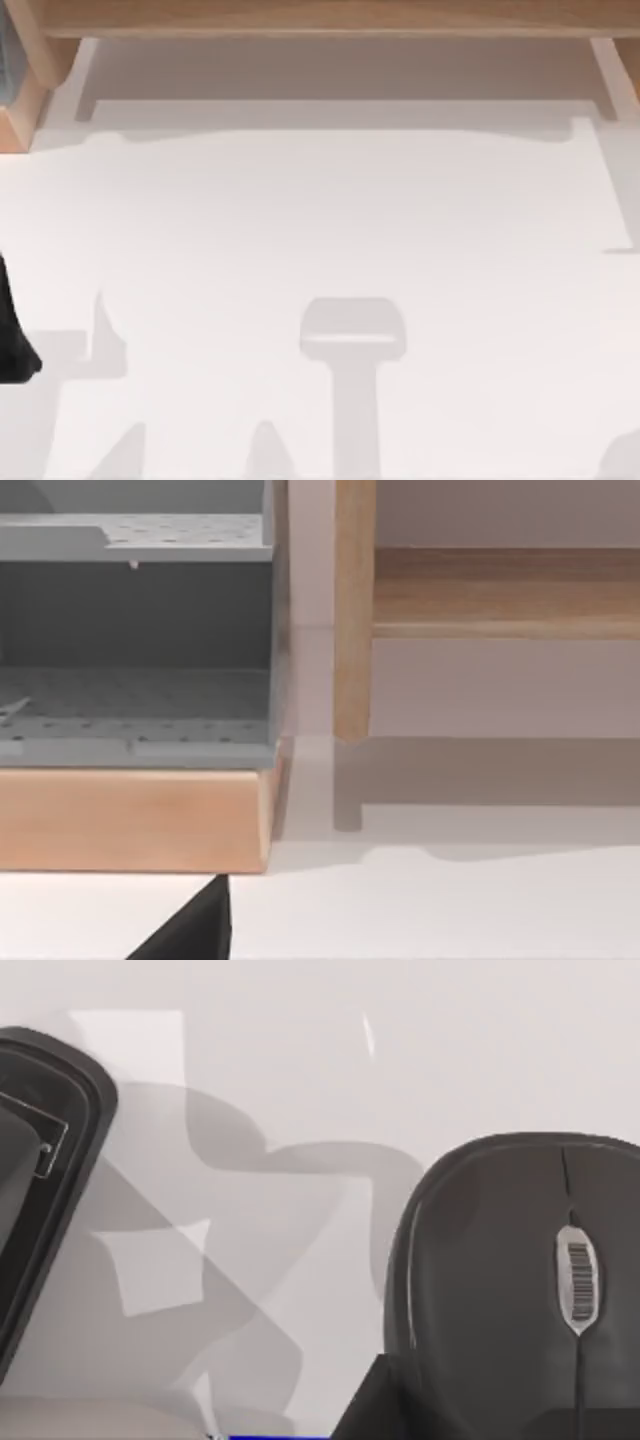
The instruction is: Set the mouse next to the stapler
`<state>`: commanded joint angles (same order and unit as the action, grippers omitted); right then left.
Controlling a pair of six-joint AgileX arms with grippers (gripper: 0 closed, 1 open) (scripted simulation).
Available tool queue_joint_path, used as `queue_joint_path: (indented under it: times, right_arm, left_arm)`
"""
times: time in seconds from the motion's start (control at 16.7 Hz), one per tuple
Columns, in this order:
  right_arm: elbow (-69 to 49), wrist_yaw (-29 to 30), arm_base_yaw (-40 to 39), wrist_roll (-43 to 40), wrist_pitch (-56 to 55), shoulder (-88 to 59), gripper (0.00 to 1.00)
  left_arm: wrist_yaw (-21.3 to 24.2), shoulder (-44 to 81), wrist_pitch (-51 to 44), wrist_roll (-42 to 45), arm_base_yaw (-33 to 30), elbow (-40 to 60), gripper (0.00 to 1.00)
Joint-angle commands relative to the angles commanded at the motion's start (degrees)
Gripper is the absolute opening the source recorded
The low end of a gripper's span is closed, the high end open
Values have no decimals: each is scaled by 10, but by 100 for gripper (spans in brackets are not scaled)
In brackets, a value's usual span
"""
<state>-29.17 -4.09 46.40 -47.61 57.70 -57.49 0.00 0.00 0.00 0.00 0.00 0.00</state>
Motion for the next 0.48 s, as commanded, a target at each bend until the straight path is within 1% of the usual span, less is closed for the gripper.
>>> queue_joint_path:
  times: [0.48]
  right_arm:
    - [-4, -1, -3, 1, -5, 1, 0]
  left_arm:
    - [0, 0, 0, 0, 0, 0, 100]
